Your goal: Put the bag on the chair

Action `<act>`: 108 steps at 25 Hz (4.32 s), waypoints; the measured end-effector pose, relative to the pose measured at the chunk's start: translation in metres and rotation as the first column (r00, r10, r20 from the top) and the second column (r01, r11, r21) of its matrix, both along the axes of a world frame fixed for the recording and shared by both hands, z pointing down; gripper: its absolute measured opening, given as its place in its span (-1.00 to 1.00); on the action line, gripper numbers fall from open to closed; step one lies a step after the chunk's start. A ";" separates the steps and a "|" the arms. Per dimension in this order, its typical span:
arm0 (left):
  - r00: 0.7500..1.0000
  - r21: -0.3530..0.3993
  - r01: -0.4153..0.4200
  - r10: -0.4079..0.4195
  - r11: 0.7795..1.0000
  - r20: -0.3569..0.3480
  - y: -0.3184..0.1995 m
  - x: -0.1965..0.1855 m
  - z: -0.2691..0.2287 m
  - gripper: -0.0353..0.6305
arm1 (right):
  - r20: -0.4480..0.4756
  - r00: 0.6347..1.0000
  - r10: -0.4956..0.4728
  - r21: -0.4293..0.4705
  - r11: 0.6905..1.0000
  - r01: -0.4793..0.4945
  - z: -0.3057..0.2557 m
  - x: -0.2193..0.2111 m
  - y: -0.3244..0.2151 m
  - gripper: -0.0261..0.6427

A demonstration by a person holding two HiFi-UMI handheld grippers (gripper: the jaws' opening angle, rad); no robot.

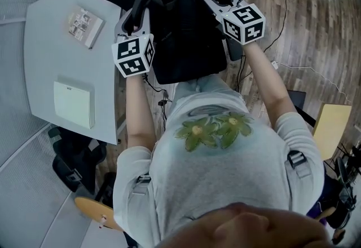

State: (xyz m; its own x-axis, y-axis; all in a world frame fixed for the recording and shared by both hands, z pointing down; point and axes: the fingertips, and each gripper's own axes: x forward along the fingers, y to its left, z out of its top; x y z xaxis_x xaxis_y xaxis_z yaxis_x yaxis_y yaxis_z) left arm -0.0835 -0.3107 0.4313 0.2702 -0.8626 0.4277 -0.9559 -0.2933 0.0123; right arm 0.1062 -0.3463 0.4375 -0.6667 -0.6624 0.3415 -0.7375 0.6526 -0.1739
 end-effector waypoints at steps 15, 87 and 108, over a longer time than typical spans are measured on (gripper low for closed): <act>0.997 -0.092 -0.044 0.038 0.995 -0.068 0.009 0.013 0.069 -0.48 | -0.054 0.998 0.040 -0.141 0.989 -0.047 0.067 0.012 0.010 -0.63; 0.998 -0.088 0.067 -0.067 0.994 -0.001 -0.088 -0.039 0.191 -0.28 | -0.295 0.955 -0.016 -0.074 0.997 -0.006 0.189 -0.018 -0.110 -0.48; 0.990 -0.126 0.115 -0.125 0.985 -0.071 -0.075 -0.058 0.173 0.00 | -0.167 0.985 0.042 -0.137 0.988 -0.066 0.169 -0.014 -0.087 -0.21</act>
State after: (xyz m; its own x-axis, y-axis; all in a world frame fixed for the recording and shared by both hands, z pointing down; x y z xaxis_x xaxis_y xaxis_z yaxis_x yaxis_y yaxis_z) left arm -0.1414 -0.3854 0.6044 0.2045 -0.8337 0.5129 -0.9788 -0.1681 0.1170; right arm 0.0921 -0.4329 0.6065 -0.5591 -0.6334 0.5350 -0.7970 0.5885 -0.1361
